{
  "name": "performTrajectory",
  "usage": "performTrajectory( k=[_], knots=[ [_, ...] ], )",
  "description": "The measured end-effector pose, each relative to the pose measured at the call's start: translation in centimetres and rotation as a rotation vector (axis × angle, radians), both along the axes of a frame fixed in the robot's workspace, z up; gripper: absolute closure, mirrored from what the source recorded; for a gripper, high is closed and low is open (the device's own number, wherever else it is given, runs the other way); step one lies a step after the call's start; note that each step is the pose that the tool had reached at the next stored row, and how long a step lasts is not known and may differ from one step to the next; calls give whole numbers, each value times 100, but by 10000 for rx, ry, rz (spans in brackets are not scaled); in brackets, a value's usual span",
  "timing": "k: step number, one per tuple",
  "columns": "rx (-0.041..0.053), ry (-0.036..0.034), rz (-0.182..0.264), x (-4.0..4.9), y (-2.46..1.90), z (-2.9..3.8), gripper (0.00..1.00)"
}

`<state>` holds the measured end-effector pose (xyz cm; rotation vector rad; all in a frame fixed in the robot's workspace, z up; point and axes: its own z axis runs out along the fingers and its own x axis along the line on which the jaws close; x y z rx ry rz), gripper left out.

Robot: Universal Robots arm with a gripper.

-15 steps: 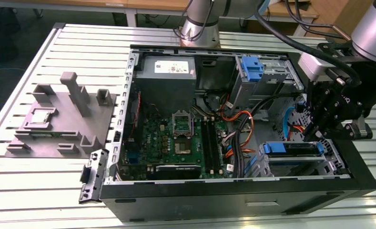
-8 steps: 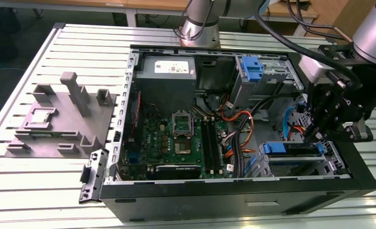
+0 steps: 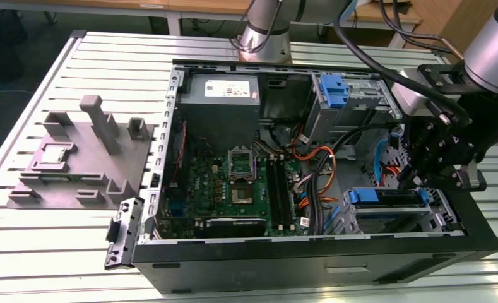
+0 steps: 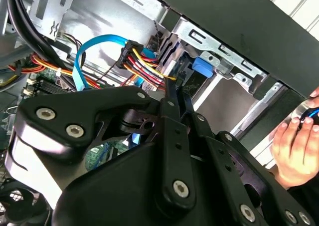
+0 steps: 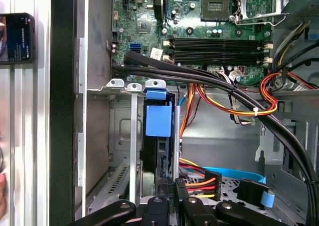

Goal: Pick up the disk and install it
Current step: 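Insert the first disk wire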

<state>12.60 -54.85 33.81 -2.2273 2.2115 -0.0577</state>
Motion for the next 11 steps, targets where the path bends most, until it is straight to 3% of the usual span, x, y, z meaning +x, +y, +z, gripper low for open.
performTrajectory(
  k=[11],
  knots=[
    [29, -22, -294, -24, -16, -39, 83]
  ],
)
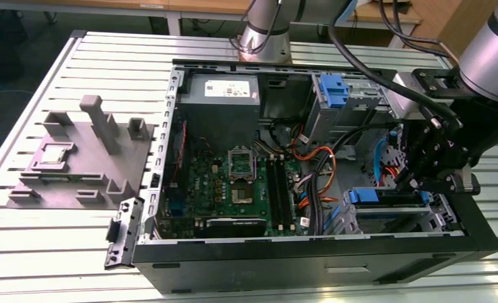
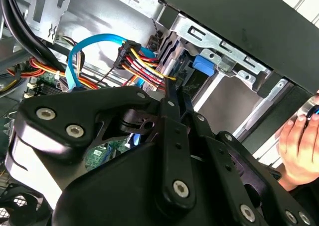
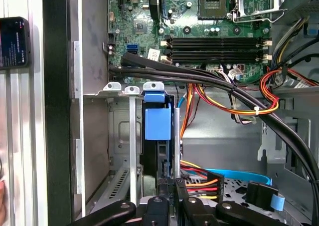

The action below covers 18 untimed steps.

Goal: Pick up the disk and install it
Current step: 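Insert the first disk wire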

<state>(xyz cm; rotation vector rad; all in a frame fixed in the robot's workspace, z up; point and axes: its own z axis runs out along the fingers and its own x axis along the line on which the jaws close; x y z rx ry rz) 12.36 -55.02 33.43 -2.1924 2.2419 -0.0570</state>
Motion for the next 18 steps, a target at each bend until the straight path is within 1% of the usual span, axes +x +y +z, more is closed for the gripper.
performTrajectory(
  k=[10, 18],
  knots=[
    [0, 0, -77, 8, -1, -9, 83],
    [-1, 0, -309, 8, -14, -19, 83]
  ],
)
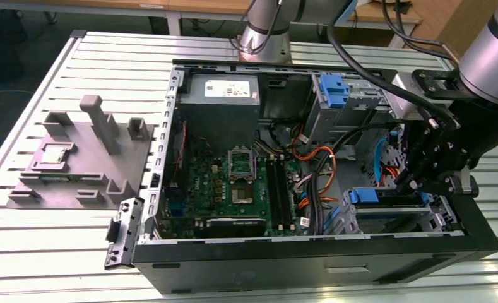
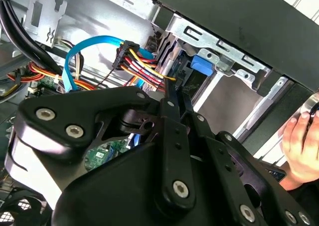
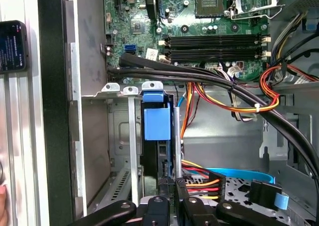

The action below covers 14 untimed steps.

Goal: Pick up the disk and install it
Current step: 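Insert the first disk wire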

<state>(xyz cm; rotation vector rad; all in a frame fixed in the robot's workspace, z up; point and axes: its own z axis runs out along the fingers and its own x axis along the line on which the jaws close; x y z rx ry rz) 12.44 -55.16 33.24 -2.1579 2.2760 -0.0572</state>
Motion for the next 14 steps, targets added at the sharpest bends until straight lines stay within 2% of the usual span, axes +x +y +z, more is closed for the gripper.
performTrajectory(
  k=[8, 14],
  knots=[
    [2, 0, -8, 0, -1, 20, 83],
    [1, 0, -1, 0, -3, 9, 83]
  ],
)
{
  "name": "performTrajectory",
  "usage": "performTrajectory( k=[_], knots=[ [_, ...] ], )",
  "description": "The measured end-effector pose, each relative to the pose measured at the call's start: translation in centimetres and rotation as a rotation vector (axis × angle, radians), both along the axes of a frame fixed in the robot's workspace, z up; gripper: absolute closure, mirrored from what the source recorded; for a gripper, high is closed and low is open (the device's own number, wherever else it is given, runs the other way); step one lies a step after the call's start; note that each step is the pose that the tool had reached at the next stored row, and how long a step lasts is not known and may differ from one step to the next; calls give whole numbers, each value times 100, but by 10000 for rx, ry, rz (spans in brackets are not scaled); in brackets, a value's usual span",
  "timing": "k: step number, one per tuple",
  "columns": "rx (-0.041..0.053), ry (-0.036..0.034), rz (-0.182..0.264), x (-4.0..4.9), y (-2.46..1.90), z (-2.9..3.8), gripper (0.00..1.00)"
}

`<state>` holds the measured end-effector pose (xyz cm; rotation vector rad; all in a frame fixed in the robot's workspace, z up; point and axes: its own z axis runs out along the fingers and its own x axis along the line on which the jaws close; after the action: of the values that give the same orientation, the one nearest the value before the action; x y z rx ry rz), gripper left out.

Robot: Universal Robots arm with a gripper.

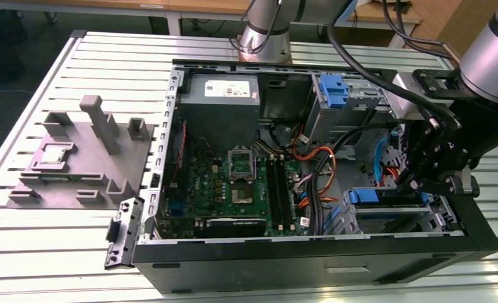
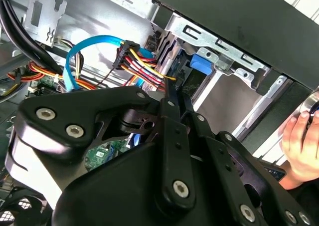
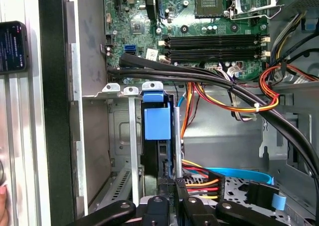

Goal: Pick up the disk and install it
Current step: 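Insert the first disk wire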

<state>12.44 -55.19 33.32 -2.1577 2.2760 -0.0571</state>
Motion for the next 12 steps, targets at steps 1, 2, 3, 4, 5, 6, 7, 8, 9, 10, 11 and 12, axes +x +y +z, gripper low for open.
performTrajectory(
  k=[1, 2, 3, 4, 5, 6, 7, 8, 9, 10, 11, 12],
  knots=[
    [-3, 0, 0, 0, 0, -3, 83],
    [-4, 0, 0, 0, 0, -5, 83],
    [-4, 0, 0, 0, 0, -9, 83],
    [-2, 0, 0, 0, 0, -13, 83],
    [-3, 0, 0, 0, 0, -16, 83],
    [-3, 0, 0, 1, -1, -18, 83],
    [-3, 0, 0, 1, -1, -20, 83],
    [-1, 0, 0, 2, -1, -21, 83],
    [0, 0, -2, 2, 0, -21, 83],
    [-1, 0, -6, 2, 0, -21, 83],
    [0, 0, -8, 2, -1, -21, 83],
    [0, 0, -8, 2, -2, -21, 83]
  ],
)
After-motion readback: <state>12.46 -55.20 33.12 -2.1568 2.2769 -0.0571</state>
